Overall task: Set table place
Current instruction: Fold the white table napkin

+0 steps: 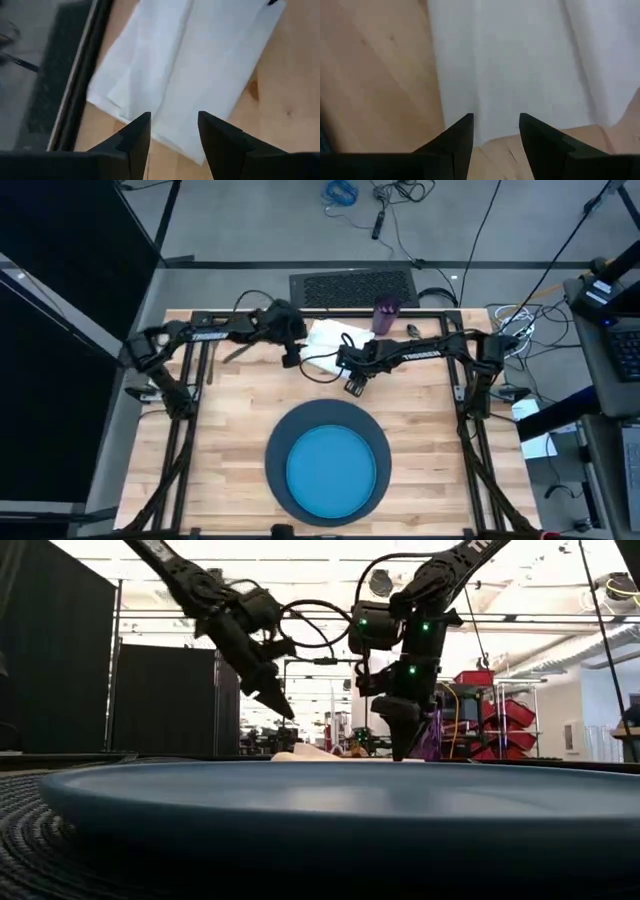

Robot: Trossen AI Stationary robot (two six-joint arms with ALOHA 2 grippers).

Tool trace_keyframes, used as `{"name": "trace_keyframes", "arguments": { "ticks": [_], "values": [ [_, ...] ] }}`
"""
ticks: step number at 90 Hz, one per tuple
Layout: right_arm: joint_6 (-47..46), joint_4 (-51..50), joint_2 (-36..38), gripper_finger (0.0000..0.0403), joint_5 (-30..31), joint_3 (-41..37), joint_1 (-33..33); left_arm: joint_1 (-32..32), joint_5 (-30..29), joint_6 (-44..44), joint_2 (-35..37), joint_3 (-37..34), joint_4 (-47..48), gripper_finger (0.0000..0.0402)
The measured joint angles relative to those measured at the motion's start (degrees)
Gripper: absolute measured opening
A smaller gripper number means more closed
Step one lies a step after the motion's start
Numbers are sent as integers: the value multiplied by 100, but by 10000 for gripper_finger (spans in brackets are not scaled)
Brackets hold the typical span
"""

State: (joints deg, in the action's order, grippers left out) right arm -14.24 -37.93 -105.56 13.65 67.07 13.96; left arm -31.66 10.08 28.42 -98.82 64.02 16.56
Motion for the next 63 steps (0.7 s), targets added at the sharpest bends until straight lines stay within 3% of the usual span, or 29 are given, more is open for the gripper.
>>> {"name": "trace_keyframes", "arguments": {
  "ticks": [11,63],
  "values": [
    [60,2,0,146,-5,0,-2,11,45,255,-347,405,564,151],
    [347,252,0,146,-31,0,-2,-31,39,505,-1338,1218,1315,150]
  ]
}}
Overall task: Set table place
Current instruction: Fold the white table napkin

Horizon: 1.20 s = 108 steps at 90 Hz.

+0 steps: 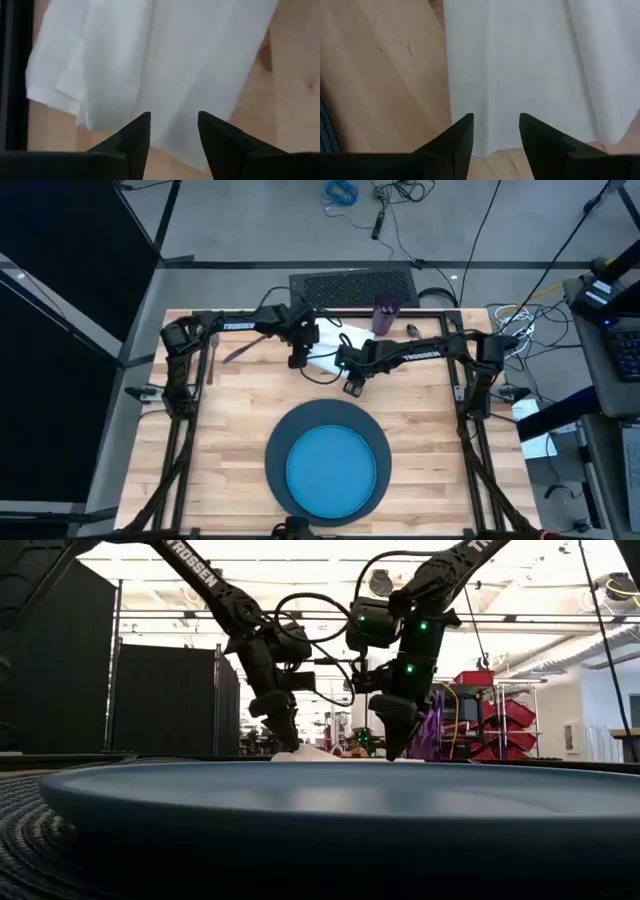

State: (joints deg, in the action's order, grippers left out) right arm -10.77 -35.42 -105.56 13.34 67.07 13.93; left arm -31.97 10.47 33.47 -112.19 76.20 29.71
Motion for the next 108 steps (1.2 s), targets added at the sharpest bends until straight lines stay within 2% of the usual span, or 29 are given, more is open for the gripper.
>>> {"name": "trace_keyframes", "arguments": {
  "ticks": [20,57,72,84,108],
  "values": [
    [2,4,0,146,-24,0,0,-41,8,168,-236,190,356,150],
    [-11,74,0,146,-20,2,0,-59,10,190,-298,190,328,148],
    [-17,83,0,146,-47,2,0,-59,10,190,-298,190,381,123],
    [-18,87,0,146,-296,2,2,-59,10,159,-298,190,383,101],
    [-16,85,0,146,-291,2,10,-55,6,152,-298,190,387,55]
  ]
}}
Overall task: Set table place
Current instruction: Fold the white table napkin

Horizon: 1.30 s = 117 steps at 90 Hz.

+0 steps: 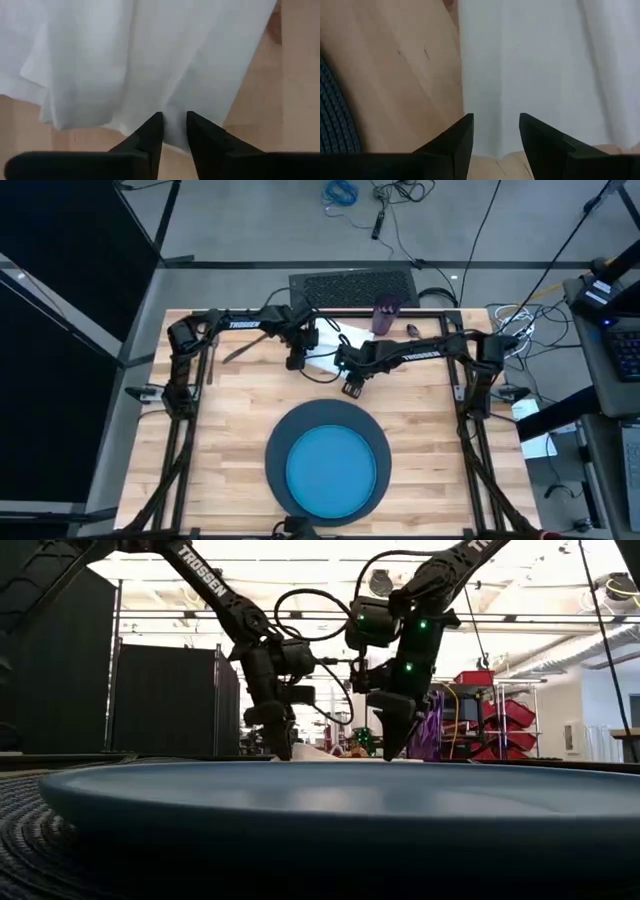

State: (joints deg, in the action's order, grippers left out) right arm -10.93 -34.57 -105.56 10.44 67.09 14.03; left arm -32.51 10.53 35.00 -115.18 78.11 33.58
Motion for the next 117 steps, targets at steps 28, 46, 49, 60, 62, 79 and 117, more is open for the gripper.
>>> {"name": "trace_keyframes", "arguments": {
  "ticks": [28,46,49,60,62,79,117],
  "values": [
    [20,-51,0,146,-220,0,288,1,-77,-14,2,0,4,4],
    [68,-46,0,146,-496,0,408,2,-92,-15,2,-2,17,3],
    [67,-46,0,146,-508,0,404,0,-94,-13,2,-2,17,3],
    [67,-38,0,145,-631,0,383,2,-94,-12,4,-2,15,3],
    [64,-36,0,144,-634,-3,380,2,-94,-11,4,-2,15,3],
    [66,384,0,114,-618,-395,384,0,-97,-13,4,-2,15,3],
    [317,1491,29,1,-298,-1006,386,111,-112,-17,4,-4,-20,0]
  ]
}}
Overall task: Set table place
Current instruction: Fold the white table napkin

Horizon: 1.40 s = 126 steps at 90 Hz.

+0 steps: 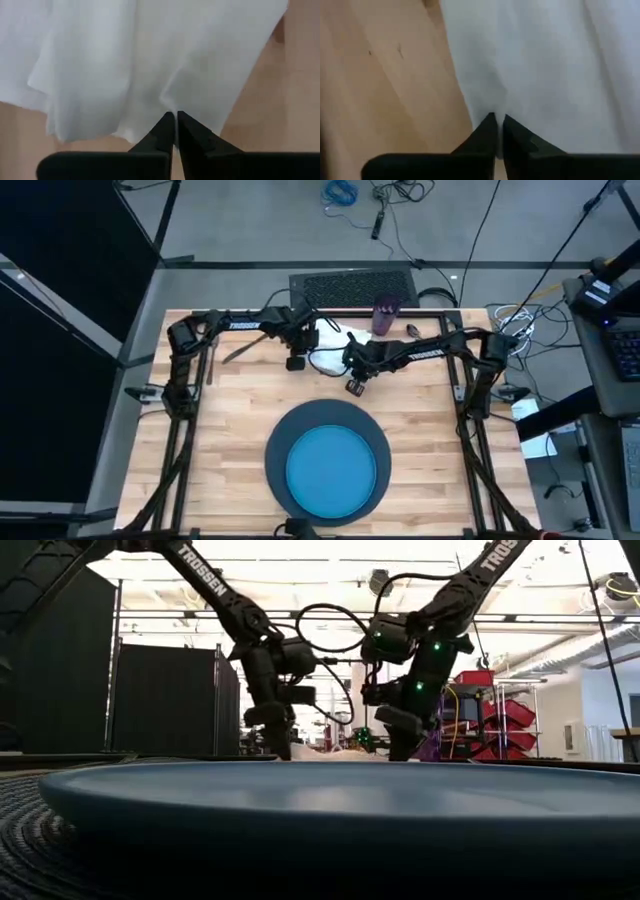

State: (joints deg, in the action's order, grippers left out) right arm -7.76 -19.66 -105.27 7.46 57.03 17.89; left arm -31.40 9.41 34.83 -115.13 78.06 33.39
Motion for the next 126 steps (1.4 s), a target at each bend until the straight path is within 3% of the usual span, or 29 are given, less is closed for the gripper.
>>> {"name": "trace_keyframes", "arguments": {
  "ticks": [20,38,60,98,126],
  "values": [
    [14,-505,-6,0,60,281,-44,81,-553,2,47,-5,40,0],
    [31,-1278,41,0,201,638,-109,90,-552,-37,337,-7,61,0],
    [55,-1514,79,0,849,931,-222,181,-537,-153,785,-4,133,0],
    [110,-2502,101,0,1427,1859,-651,332,-548,-286,881,0,620,0],
    [-120,-2973,248,0,2737,2101,-1071,383,-652,-446,1555,-4,869,0]
  ]
}}
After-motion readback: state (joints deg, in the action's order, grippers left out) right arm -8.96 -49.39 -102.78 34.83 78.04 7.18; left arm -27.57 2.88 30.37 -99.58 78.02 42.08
